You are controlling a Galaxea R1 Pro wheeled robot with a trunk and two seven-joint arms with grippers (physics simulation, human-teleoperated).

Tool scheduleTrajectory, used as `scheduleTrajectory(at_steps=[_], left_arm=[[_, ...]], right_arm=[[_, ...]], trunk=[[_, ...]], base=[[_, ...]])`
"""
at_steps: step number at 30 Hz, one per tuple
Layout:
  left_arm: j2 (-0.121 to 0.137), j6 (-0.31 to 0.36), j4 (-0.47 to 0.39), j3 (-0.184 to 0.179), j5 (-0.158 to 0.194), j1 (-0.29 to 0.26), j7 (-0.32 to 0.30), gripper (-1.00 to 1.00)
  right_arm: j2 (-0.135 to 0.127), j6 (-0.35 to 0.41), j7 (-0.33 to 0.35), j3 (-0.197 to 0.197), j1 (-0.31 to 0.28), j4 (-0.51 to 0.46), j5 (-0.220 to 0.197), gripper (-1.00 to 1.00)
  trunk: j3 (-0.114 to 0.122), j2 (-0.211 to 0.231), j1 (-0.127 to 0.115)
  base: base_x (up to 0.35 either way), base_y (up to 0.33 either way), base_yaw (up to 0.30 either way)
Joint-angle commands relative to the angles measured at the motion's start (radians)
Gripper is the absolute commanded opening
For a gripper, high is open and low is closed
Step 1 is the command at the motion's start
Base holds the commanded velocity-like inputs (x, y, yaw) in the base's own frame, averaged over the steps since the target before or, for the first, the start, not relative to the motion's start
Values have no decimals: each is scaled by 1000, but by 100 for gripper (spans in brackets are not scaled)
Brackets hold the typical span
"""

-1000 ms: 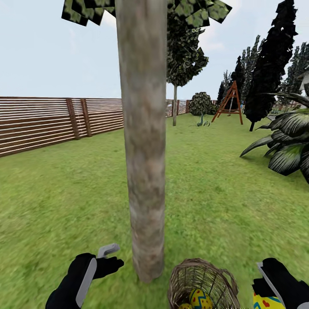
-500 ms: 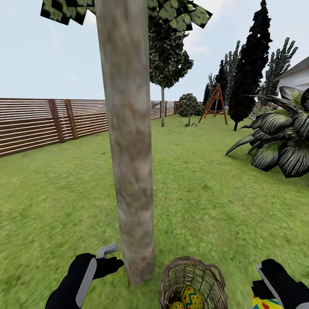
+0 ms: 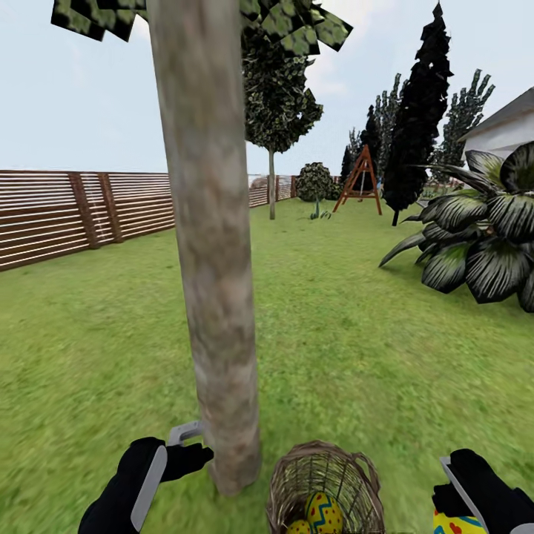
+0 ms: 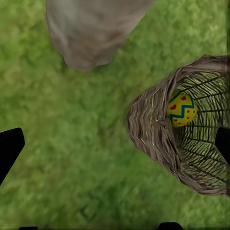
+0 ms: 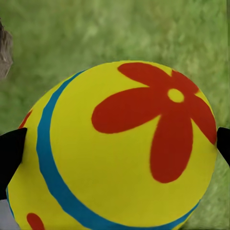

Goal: Take the three Easter eggs out of the wicker basket on the lawn in the garden, then place them on the lawn next to a single tree (choose any tree) so that all three eggs are next to the same tree and none are left in the basket.

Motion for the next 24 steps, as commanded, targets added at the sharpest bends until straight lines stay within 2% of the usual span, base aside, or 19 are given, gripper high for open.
scheduleTrajectory(at_steps=[1, 6, 15, 19, 24], left_arm=[[-1, 5, -1, 3, 6, 0, 2, 100], [-1, 5, -3, 3, 7, 0, 2, 100], [-1, 7, 0, 3, 6, 0, 2, 100], [-1, 6, 0, 3, 7, 0, 2, 100], [-1, 5, 0, 3, 6, 0, 2, 100]], right_arm=[[-2, 4, 7, 3, -1, -2, 8, -100], [-6, 4, 5, 2, -1, -1, 10, -100], [-11, 3, 3, 1, -1, 3, 11, -100], [-14, 3, 2, 0, -1, 3, 11, -100], [-17, 3, 2, -2, -1, 3, 10, -100]], trunk=[[-1, -1, 0], [2, -1, 0], [6, -1, 0], [8, -1, 0], [11, -1, 0]], base=[[0, 0, -287], [-28, 0, -289], [-295, 57, -290], [-49, 158, -290], [-1, 13, -290]])
